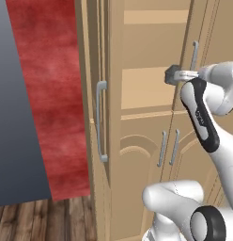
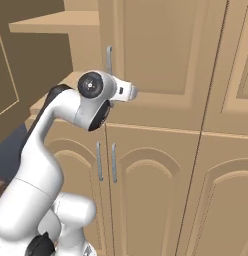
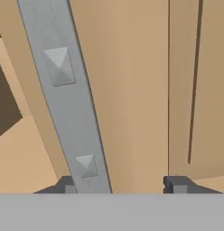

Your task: Retrieve the tupperware from the cabinet, then place the raw meat into the tupperware to avoid contamination.

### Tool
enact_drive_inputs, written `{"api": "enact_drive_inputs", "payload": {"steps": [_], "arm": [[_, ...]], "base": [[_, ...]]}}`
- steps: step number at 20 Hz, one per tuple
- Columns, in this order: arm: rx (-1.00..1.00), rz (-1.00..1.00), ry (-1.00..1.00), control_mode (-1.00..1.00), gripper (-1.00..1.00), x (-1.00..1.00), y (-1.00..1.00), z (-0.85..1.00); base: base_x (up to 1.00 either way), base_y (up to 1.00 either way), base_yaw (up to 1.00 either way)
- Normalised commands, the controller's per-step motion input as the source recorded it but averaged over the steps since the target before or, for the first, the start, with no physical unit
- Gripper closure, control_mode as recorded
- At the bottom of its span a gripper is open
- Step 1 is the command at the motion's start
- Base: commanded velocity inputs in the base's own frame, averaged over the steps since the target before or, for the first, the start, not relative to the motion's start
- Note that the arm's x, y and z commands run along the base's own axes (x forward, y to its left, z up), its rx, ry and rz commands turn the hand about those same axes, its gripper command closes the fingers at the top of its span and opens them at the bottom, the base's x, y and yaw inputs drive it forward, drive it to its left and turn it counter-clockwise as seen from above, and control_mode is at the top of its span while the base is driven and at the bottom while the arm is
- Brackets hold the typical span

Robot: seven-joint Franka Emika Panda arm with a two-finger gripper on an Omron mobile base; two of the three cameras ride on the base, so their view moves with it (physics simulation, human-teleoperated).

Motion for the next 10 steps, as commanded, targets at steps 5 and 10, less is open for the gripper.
{"api": "enact_drive_inputs", "payload": {"steps": [5,10], "arm": [[-0.01,0.15,0.00,-1.00,1.00,-0.52,0.00,-0.34],[-0.02,0.14,0.00,-1.00,1.00,-1.00,-0.16,-0.25]], "base": [[0.00,0.00,0.00],[0.00,0.00,0.00]]}}
